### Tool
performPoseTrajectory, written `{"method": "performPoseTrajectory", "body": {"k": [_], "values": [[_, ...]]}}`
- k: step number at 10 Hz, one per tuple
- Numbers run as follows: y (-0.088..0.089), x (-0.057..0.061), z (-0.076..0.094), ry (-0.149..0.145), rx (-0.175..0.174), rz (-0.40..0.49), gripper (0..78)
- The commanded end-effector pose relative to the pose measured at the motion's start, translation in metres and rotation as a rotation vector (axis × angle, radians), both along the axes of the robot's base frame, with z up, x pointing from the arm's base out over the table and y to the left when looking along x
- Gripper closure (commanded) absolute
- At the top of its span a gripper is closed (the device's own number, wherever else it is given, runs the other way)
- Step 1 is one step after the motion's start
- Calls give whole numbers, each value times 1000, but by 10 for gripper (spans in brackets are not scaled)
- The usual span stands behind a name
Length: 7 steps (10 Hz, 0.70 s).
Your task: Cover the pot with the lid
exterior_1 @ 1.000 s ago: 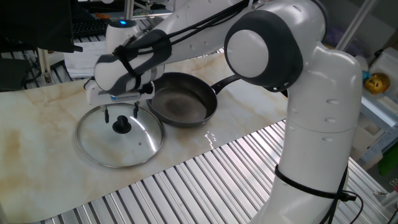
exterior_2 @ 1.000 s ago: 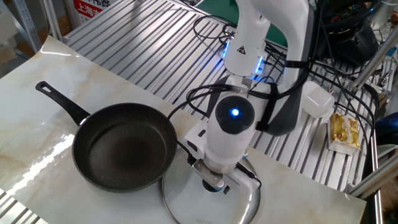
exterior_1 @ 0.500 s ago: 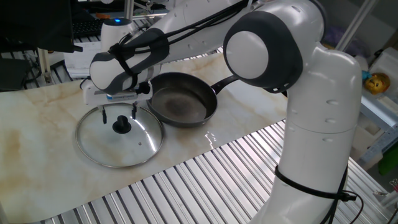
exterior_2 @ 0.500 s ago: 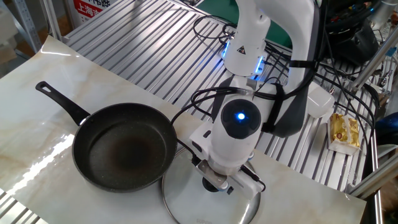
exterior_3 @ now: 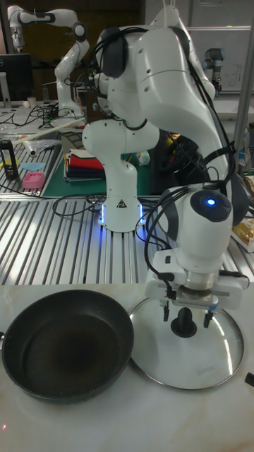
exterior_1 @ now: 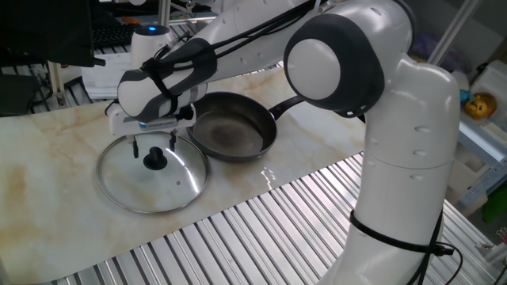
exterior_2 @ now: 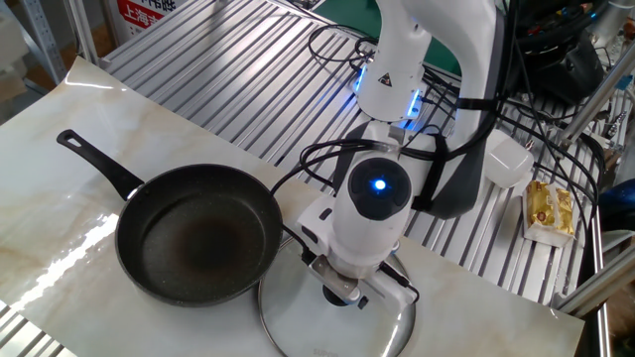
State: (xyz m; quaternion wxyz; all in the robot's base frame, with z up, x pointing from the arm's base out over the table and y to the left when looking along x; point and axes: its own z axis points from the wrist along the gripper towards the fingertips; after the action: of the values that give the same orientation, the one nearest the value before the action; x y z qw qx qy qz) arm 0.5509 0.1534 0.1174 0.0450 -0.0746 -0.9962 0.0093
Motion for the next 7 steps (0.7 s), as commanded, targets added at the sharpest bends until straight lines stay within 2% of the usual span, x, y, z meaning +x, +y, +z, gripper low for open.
{"method": "performPoseTrajectory", "body": {"k": [1,5,7], "values": [[0,1,1,-11,3,3,2],[0,1,1,-18,3,2,2],[0,1,1,-17,-17,-21,2]]}}
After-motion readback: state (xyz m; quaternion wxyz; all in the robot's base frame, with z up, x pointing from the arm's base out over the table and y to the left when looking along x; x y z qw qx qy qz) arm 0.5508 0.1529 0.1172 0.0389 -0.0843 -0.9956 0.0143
